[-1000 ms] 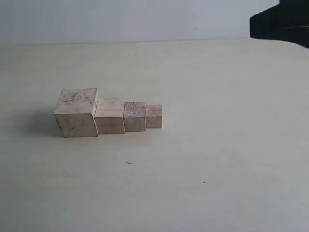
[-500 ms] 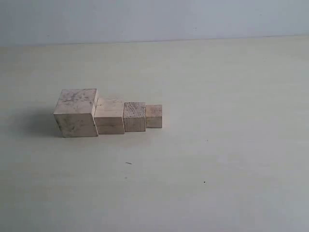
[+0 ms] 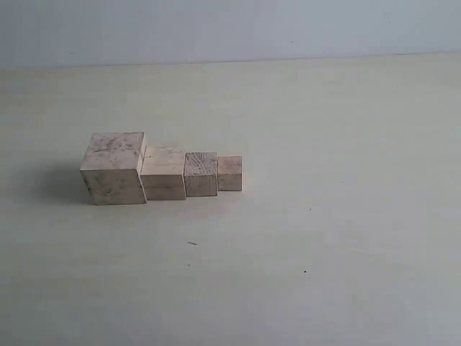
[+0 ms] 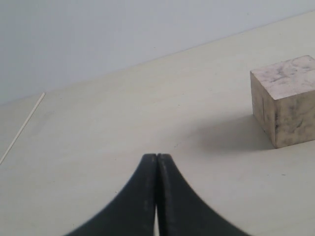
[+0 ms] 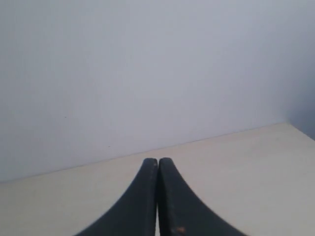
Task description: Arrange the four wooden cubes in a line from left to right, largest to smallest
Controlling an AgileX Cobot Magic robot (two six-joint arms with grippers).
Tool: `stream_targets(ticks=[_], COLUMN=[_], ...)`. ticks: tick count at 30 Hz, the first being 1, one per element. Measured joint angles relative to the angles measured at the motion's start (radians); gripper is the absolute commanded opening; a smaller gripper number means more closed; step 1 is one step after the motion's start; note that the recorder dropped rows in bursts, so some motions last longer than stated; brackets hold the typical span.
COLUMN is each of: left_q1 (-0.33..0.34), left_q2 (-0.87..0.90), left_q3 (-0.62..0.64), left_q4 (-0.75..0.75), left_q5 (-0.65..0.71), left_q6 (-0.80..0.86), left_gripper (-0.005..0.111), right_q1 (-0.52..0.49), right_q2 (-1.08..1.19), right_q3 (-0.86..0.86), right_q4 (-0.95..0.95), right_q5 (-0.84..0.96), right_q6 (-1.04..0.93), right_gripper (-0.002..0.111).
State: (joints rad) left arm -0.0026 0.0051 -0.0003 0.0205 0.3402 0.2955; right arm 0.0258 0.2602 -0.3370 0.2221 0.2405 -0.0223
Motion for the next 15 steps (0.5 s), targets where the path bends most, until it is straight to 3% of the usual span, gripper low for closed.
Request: stream_targets(ticks=[7,15], left_q1=[0.0,0.0], left_q2=[0.0,0.0], left_q3=[0.0,0.0], left_q4=[0.0,0.0], left_q5=[0.0,0.0], left_q6=[0.0,0.0], left_gripper=[0.0,0.0], right_q1=[-0.098,-0.103], right_q2=[-0.11,-0.203], right_q3=[0.123,0.26], right_q4=[0.0,0.0], right_q5=[-0.009,-0.016], right_q6=[-0.026,-0.045], right_gripper=[0.0,0.0])
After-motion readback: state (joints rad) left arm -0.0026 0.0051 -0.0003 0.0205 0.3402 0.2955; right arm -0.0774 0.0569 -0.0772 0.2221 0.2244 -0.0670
